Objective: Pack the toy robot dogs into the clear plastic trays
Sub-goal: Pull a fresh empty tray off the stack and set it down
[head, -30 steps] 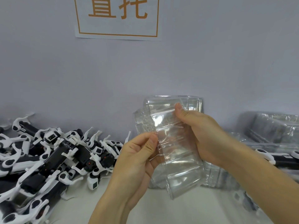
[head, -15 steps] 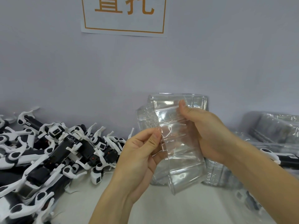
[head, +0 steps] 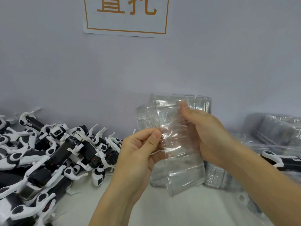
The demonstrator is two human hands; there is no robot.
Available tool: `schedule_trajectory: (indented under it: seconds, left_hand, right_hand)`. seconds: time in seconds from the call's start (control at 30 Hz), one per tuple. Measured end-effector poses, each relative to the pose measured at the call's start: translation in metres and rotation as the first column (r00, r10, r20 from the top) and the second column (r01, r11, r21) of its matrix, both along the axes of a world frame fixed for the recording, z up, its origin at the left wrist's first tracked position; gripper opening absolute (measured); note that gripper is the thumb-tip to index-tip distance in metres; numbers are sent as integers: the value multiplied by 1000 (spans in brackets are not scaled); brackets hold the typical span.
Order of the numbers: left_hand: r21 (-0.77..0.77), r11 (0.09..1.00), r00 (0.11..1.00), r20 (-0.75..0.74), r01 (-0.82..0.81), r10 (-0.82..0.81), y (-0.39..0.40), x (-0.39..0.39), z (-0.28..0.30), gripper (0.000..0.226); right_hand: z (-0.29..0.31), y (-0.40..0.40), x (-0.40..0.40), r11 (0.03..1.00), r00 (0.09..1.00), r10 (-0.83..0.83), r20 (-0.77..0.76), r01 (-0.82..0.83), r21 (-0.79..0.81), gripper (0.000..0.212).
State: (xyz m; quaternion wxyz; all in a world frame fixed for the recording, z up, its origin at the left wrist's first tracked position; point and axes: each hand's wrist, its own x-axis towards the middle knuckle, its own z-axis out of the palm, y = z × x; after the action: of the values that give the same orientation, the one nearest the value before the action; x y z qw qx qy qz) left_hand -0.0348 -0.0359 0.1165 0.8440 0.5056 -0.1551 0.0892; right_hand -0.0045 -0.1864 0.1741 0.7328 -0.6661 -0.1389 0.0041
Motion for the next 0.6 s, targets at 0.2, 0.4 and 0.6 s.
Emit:
schedule_trajectory:
  seconds: [0.2, 0.4, 0.6]
  left_hand:
    - [-11, 1000, 1000, -9, -24, 23, -4, -2, 3, 26]
    - [91, 974, 978, 46, -208, 204, -2, -4, 7, 13]
    - [7, 972, 972, 31, -235, 234, -2, -4, 6, 21]
  right_hand:
    - [-7, -3, 2, 1000, 1000, 12, 19, -12, 24, 37]
    - [-10, -1, -2, 993, 990, -111, 82, 114, -32, 59]
    - [-23, 9, -7, 994, 992, -101, 69, 97, 59, 57]
